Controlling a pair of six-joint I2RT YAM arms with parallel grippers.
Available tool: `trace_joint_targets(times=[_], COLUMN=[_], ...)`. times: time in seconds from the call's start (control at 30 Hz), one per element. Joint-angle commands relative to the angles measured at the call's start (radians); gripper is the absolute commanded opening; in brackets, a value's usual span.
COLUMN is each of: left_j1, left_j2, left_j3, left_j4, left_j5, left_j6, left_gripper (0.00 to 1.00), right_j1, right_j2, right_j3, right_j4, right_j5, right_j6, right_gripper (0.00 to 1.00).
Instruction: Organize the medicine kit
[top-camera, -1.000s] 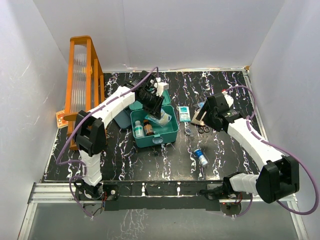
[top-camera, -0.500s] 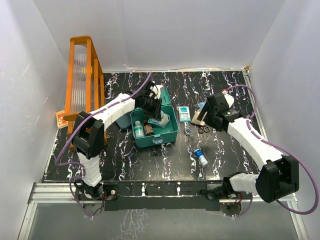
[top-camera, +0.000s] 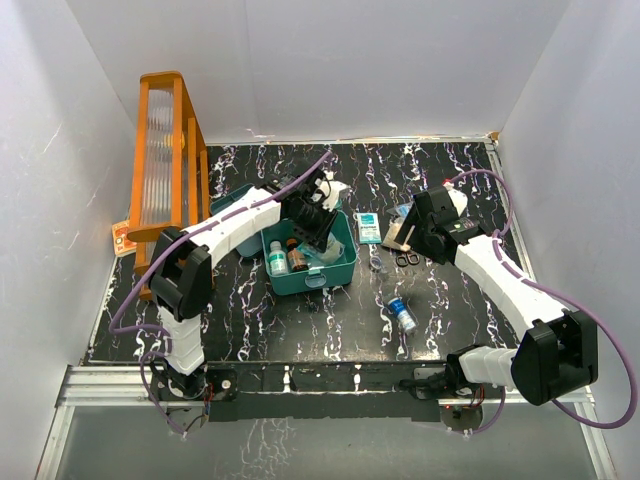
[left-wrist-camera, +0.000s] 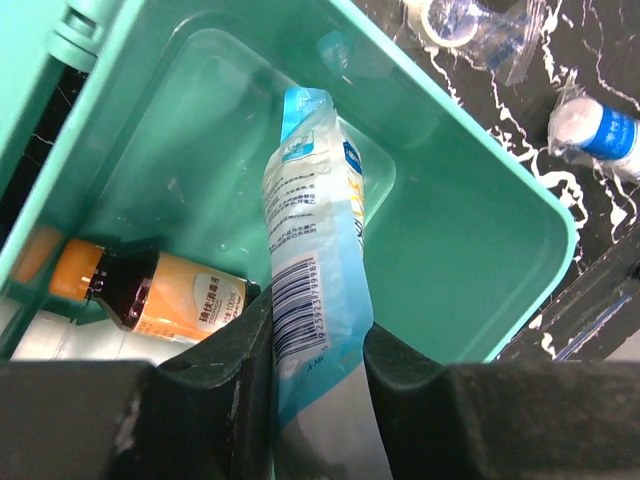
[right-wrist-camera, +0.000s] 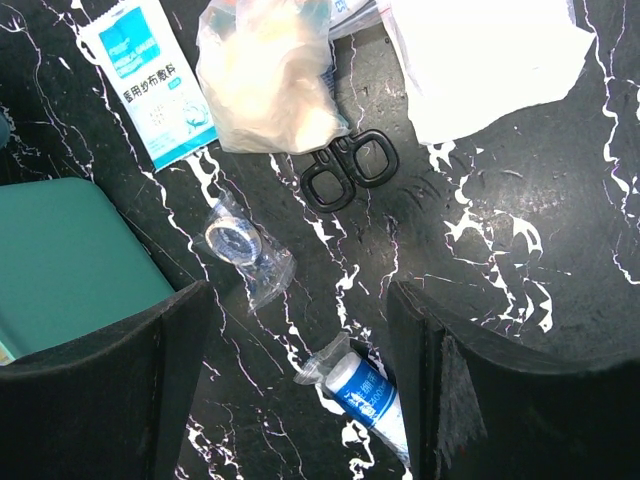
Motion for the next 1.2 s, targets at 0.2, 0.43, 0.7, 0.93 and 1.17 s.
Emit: trace_joint_targets(times=[0.2, 0.43, 0.7, 0.93, 1.17], left_j1=[-0.017, -0.035, -0.046, -0.045, -0.044], left_j2=[-0.018, 0.049, 0.083, -0.015, -0.174], left_j3=[0.051, 0.121, 0.203, 0.151, -0.135], left_j4=[-0.102, -0.170, -0.131, -0.032, 0.221], left_j5=[0.080, 0.078, -0.117, -0.174, -0.121], left_j6=[0.104, 0.164, 0.177, 0.132, -0.037], left_gripper=[0.25, 0.32, 0.34, 0.47, 0.33], right_j1=[-0.002, -0.002, -0.002, -0.003, -0.002], right_j2=[-0.021, -0.027, -0.013, -0.009, -0.006], right_j3=[0.035, 0.036, 0.041, 0.041, 0.037], right_j4=[0.011, 0.011, 0.013, 0.020, 0.022], right_j5=[0.026, 0.033, 0.017, 0.011, 0.012], right_j6=[-0.014, -0.021, -0.028, -0.027, -0.026], right_gripper=[0.68, 0.68, 0.68, 0.67, 0.67])
